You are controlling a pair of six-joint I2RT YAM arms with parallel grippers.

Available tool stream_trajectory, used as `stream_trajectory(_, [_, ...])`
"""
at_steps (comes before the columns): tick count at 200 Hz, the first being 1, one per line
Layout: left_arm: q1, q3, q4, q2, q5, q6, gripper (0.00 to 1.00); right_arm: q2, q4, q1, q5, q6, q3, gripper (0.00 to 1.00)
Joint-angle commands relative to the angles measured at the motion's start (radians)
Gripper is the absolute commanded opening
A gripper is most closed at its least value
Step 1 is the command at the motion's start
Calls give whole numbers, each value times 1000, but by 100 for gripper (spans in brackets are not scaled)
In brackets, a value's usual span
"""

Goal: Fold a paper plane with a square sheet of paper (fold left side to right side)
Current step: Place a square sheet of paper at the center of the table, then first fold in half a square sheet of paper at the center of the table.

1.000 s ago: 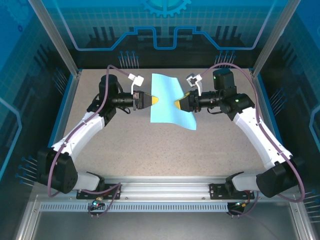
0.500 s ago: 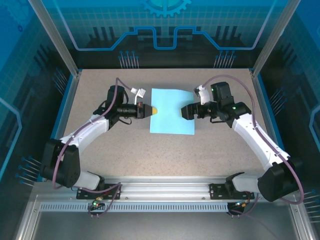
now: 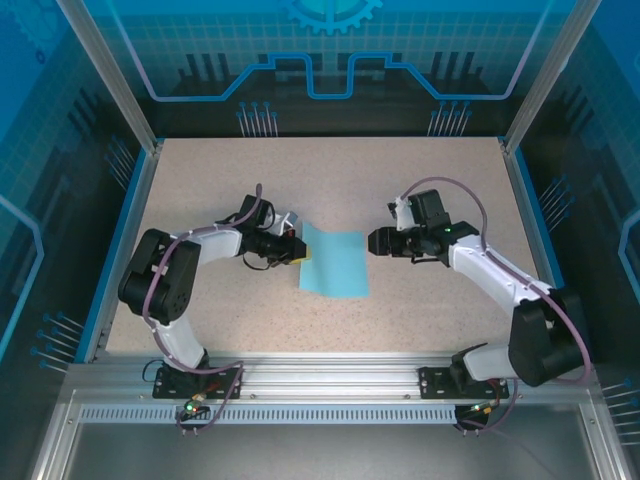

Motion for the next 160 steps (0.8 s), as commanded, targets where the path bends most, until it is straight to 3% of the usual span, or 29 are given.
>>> stream_trajectory(1, [-5, 40, -78, 4, -39, 51, 0, 58, 96, 31, 19, 106, -34, 41])
stream_trajectory(33, [-5, 56, -137, -1, -51, 77, 0, 186, 108, 71, 45, 148, 3, 22])
stream_trajectory(108, [-8, 62, -165, -18, -54, 79, 5, 431, 37, 137, 90, 152, 136, 15])
stream_trajectory(137, [-20, 69, -163, -36, -31, 67, 15, 462, 4, 148, 104, 141, 146, 14])
stream_trajectory(160, [-37, 79, -142, -40, -1, 42, 33, 470, -8, 153, 110, 135, 146, 14])
